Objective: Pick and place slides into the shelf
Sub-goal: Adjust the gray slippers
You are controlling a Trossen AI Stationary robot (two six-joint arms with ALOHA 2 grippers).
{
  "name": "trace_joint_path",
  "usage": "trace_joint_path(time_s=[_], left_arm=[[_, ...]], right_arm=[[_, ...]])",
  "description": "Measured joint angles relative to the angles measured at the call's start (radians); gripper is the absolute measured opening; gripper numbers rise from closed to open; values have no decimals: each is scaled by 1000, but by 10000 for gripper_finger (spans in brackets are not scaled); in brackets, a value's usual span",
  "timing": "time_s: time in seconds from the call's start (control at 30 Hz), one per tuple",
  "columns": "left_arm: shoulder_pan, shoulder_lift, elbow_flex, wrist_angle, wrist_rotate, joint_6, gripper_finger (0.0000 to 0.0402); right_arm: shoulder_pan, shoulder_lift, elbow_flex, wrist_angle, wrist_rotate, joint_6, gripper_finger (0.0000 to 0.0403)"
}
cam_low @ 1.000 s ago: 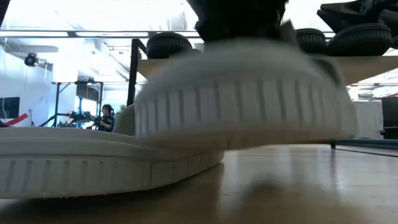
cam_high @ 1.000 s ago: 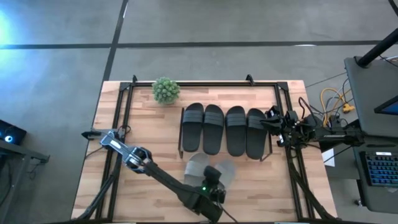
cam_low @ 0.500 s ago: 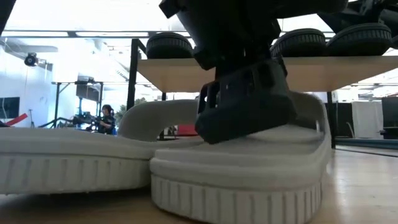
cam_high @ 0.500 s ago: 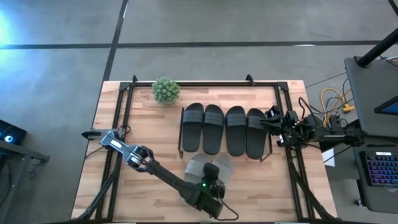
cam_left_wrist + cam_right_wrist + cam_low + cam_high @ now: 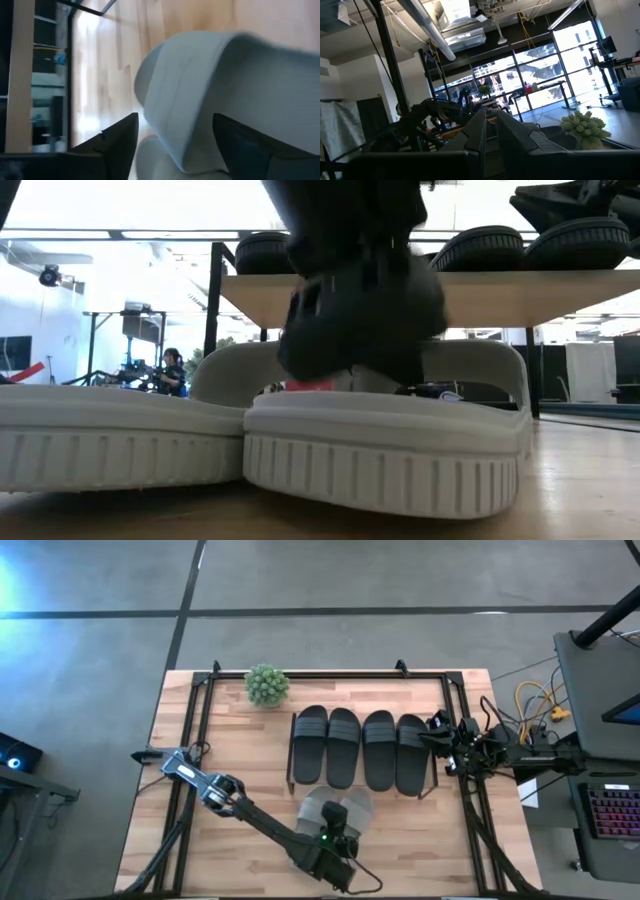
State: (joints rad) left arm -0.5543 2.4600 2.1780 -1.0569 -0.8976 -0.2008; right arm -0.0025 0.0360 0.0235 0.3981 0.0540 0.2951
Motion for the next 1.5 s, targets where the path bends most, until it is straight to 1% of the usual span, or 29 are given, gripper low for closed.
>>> trace_joint_path(time_s=[0.13, 0.2, 0.3, 0.33, 0.4, 0.5, 0.57, 0.63, 0.67, 0.73, 0.8, 0.9, 1.03, 1.2, 1.27, 1.43, 1.5], left_arm=[[-6, -40, 32, 7, 81, -31, 255], [-6, -73, 49, 36, 142, -60, 256], [-3, -137, 61, 139, 239, -76, 255], [-3, -159, 57, 201, 257, -75, 254], [-3, -198, 45, 308, 258, -74, 253], [-2, -231, 35, 413, 237, -48, 253], [-2, -237, 26, 457, 233, -91, 253], [3, -227, 26, 507, 249, -126, 252], [10, -221, 26, 505, 282, -119, 249], [30, -193, 26, 494, 369, -87, 234], [45, -165, 25, 485, 447, -18, 209], [54, -123, 26, 492, 471, 97, 158], [62, -98, 27, 525, 507, 221, 89], [99, -64, 24, 542, 551, 309, 18], [117, -57, 24, 564, 579, 310, 5], [154, -27, 25, 559, 594, 305, 5], [167, -18, 24, 534, 605, 261, 2]], right_arm=[[0, 0, 0, 0, 0, 0, 38], [0, 0, 0, 0, 0, 0, 38], [0, 0, 0, -1, 0, 0, 38], [0, 0, 0, 0, 0, 0, 38], [0, 0, 0, 0, 0, 0, 38], [0, 0, 0, 0, 0, 0, 38], [0, 0, 0, 0, 0, 0, 38], [0, 0, 0, 0, 0, 0, 38], [0, 0, 0, 0, 0, 0, 38], [0, 0, 0, 1, 0, 0, 38], [0, 0, 0, 0, 0, 0, 38], [0, 0, 0, 0, 0, 0, 38], [0, 0, 0, 0, 0, 0, 38], [0, 0, 0, 0, 0, 0, 38], [0, 0, 0, 1, 0, 0, 38], [0, 0, 0, 0, 0, 0, 38], [0, 0, 0, 0, 0, 0, 38]])
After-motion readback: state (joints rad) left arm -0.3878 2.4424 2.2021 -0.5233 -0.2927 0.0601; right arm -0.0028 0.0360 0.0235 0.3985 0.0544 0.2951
